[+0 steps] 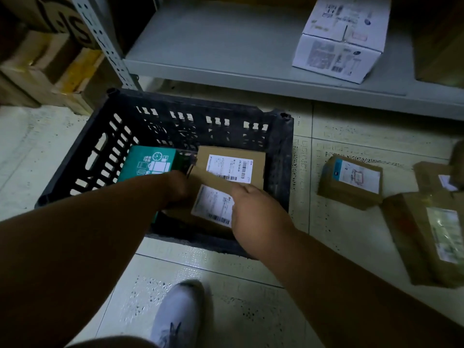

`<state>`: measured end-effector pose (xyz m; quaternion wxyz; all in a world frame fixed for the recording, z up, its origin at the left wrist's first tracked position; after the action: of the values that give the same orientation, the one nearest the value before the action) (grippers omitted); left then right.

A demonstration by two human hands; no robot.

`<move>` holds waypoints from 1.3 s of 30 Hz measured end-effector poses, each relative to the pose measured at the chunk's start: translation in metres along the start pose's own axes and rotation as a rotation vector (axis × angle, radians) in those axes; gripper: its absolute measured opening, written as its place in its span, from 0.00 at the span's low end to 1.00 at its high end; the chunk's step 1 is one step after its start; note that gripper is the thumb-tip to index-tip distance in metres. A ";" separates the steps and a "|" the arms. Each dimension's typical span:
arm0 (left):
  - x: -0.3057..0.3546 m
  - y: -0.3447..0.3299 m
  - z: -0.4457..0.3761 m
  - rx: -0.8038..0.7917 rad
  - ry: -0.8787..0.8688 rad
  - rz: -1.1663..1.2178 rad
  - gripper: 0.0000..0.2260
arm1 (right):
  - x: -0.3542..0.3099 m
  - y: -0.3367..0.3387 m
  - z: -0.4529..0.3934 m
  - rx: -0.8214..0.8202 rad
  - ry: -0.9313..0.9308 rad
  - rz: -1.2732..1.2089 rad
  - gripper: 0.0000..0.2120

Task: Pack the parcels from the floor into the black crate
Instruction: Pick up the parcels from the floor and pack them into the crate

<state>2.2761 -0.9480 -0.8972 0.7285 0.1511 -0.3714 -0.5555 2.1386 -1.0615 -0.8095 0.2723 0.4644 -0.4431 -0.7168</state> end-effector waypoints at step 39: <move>0.170 -0.007 0.069 0.388 -0.808 -0.573 0.03 | 0.065 0.092 0.020 0.388 -0.178 -0.274 0.17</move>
<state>2.2405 -1.0941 -0.7919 0.3052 0.1526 -0.6621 -0.6672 2.0913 -1.1479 -0.7519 0.0382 0.4987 -0.5275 -0.6868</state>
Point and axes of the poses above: each hand's wrist, its own z-axis away from the middle knuckle, its own y-axis out of the back of the hand, x = y × z, the point moved 10 cm from there along -z, towards the middle knuckle, and after that the axes turned 11 degrees about x, right-handed, at the moved point
